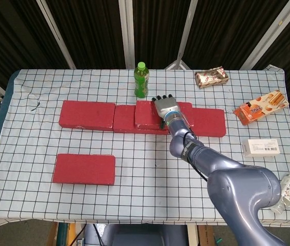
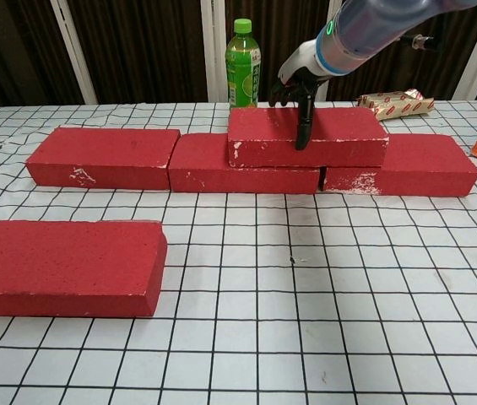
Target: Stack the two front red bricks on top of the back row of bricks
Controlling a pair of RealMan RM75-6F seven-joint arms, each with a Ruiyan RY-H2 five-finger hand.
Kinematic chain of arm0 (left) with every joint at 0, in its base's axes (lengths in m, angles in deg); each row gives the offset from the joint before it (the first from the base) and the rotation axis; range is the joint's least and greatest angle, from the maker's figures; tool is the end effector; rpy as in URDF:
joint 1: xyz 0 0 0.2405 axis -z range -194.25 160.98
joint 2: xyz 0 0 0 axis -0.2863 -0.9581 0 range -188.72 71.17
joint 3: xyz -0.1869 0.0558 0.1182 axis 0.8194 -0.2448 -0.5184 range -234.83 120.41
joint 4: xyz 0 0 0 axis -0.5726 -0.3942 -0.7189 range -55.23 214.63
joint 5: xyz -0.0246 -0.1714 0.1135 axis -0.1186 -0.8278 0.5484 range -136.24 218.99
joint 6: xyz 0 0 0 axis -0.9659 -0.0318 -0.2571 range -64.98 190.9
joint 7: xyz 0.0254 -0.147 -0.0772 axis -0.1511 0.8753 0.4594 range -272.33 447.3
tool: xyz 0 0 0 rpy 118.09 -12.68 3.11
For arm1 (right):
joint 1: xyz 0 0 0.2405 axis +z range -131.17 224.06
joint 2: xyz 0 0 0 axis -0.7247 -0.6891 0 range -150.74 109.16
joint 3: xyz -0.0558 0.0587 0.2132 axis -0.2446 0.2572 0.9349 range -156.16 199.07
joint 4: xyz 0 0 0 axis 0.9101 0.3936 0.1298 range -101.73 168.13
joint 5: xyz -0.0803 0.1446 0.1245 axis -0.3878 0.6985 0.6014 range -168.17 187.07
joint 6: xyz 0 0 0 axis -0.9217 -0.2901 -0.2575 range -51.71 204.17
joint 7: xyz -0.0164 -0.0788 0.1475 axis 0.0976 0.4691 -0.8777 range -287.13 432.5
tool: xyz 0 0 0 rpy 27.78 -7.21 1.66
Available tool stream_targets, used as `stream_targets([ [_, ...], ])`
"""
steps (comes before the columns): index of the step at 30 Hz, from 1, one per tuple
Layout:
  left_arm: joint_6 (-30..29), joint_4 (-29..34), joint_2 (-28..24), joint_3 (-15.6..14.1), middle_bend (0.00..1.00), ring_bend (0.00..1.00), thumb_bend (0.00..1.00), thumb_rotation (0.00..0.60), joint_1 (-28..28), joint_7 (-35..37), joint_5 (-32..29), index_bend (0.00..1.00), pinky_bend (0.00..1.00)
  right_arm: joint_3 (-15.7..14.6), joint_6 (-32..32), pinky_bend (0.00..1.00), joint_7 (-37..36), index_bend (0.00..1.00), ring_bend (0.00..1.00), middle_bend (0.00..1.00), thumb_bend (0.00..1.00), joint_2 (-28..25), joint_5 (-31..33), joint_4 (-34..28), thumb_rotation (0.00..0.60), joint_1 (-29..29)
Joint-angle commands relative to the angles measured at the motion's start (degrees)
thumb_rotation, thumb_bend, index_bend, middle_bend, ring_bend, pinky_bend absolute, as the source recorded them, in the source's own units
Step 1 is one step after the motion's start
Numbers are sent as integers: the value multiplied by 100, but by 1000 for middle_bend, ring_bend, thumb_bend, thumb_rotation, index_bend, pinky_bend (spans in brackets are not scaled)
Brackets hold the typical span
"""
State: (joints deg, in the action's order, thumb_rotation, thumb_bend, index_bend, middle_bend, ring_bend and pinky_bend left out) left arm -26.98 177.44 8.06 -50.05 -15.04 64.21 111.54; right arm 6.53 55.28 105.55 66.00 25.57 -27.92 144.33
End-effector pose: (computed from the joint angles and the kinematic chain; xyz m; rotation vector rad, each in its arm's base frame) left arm -0.3061 0.1918 0.1652 -1.1482 -0.7934 -0.5710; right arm -0.0258 -0.4772 -0.0104 1.8935 -1.1067 0.3904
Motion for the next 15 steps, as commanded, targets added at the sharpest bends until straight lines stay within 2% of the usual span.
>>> stream_targets([
  [1, 1, -1, -4, -5, 0, 0, 34, 600, -1, 14, 12, 78, 87, 18, -19, 0, -126, 0, 0, 0, 193, -233, -66, -275, 600, 88],
  [4, -14, -29, -8, -12, 0, 0, 34, 600, 0, 69, 72, 77, 87, 219, -237, 0, -364, 0, 0, 0, 193, -658, -393, -776, 600, 59],
  [7, -116, -136, 10, -7, 0, 0, 34, 600, -11, 213, 236, 76, 86, 674, -1563, 0, -936, 0, 0, 0, 193, -1450, -1505, -1928, 600, -404],
  [9, -156, -195, 16, -7, 0, 0, 34, 600, -24, 328, 308, 76, 87, 835, -2556, 0, -1425, 0, 0, 0, 193, -1887, -2451, -2730, 600, -949],
  [11, -165, -253, 21, -11, 0, 0, 36, 600, -27, 423, 364, 74, 87, 861, -3244, 0, -1936, 0, 0, 0, 193, -2321, -3366, -3413, 600, -1554],
  [15, -165, -349, 39, -29, 0, 0, 66, 600, -2, 575, 520, 33, 95, 753, -3902, 0, -2494, 0, 0, 0, 192, -2815, -4488, -3955, 600, -2400],
])
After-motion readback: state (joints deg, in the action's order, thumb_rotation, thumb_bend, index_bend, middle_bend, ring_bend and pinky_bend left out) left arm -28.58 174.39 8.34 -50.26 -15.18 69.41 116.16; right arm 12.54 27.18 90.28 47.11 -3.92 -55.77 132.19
